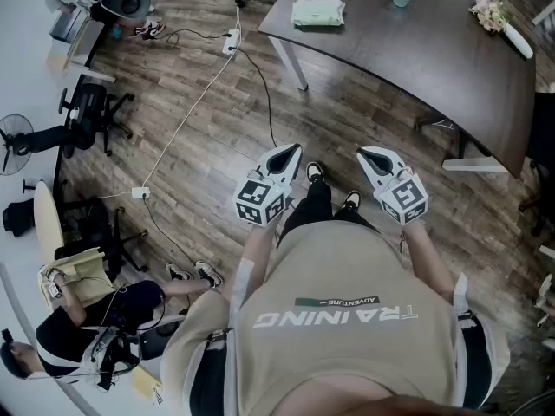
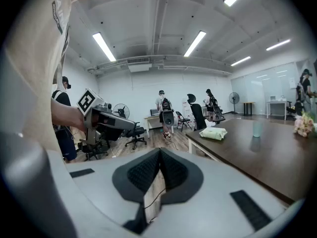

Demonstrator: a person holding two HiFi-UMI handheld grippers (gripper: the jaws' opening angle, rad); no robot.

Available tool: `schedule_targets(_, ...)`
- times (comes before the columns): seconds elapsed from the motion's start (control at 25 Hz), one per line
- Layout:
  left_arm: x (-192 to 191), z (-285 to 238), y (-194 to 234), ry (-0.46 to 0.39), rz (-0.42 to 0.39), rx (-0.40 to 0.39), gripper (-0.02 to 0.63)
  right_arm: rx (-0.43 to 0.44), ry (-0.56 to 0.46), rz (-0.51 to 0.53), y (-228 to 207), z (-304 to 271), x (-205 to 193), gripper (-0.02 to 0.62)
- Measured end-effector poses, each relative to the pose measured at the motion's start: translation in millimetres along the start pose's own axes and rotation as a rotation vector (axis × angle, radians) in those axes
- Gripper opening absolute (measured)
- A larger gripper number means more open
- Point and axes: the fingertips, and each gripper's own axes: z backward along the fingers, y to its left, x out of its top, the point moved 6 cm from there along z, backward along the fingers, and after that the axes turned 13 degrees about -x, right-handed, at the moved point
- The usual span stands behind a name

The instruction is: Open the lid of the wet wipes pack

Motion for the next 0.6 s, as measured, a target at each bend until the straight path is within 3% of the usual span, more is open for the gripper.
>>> schedule_targets(0.28, 17, -5, 12, -0.001, -0.035, -0.012, 0.009, -0.026, -0.017, -0.027, -5, -11, 12, 0.014)
schedule_targets(0.6, 9, -8, -11, 0.015, -0.042, -0.001, 0.009, -0.041, -0.07, -0.017, -17, 4, 12, 0.014)
